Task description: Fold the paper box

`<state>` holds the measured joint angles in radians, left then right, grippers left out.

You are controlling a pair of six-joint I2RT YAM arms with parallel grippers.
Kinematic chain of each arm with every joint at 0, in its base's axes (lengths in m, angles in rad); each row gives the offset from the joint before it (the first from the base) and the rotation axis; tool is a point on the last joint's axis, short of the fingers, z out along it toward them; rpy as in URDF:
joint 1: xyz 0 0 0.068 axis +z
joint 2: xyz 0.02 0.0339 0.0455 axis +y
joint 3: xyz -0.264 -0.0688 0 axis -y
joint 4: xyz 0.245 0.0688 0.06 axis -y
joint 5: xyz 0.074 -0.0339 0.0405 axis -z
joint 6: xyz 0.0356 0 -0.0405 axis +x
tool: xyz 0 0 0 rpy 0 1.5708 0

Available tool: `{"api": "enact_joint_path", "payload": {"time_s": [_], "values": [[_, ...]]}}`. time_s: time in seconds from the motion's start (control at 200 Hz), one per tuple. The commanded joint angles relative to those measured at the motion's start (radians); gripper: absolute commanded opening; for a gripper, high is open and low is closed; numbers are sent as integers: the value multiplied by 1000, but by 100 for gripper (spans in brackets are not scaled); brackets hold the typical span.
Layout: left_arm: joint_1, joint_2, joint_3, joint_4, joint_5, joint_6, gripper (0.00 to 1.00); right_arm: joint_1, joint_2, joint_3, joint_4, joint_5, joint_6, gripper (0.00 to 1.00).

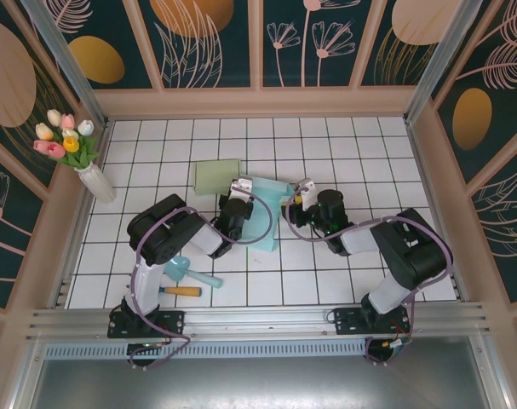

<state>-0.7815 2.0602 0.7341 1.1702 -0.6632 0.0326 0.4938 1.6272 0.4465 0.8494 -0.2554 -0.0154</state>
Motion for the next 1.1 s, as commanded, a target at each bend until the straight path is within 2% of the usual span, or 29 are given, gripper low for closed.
{"api": "enact_joint_path", "payload": {"time_s": [0.0,0.435,0.736,1.096], "values": [[-7,29,-8,-84,17,48,11,19,43,-20,132,-70,25,48],[-7,29,-9,-81,21,55,11,0,137,-92,317,-192,-11,47],[-6,31,-12,-76,29,59,11,3,216,-41,345,-40,47,41],[-7,29,-15,-69,38,67,11,20,288,39,316,-84,47,41]]}}
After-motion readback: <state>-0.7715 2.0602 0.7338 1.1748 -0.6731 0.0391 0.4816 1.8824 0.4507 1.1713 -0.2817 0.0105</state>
